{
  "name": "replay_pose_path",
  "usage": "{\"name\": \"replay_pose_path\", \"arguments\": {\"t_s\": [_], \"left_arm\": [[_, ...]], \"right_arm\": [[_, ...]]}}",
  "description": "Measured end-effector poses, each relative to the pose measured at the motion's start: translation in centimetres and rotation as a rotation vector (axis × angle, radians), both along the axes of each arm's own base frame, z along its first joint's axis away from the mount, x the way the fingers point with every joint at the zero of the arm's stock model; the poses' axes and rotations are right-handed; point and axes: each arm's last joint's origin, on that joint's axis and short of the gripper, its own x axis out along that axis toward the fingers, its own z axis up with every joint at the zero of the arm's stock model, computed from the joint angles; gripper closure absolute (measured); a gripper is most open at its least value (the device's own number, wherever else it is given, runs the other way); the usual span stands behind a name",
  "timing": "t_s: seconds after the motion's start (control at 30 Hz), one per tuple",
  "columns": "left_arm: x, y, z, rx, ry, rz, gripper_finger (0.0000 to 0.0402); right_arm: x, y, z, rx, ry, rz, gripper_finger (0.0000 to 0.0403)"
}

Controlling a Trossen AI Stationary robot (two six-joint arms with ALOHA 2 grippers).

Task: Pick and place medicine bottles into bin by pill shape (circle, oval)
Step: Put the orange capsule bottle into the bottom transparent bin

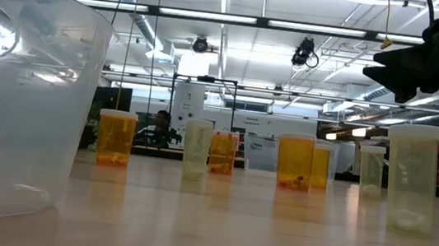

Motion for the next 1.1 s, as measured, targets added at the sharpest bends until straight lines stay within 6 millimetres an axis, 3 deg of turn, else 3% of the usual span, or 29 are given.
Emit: {"name": "replay_pose_path", "arguments": {"t_s": [1.1], "left_arm": [[1.1,2.3,2.3,0.012,0.005,-0.056,0.0108]], "right_arm": [[0.0,0.0,0.0,0.0,0.002,0.0,0.0166]]}}
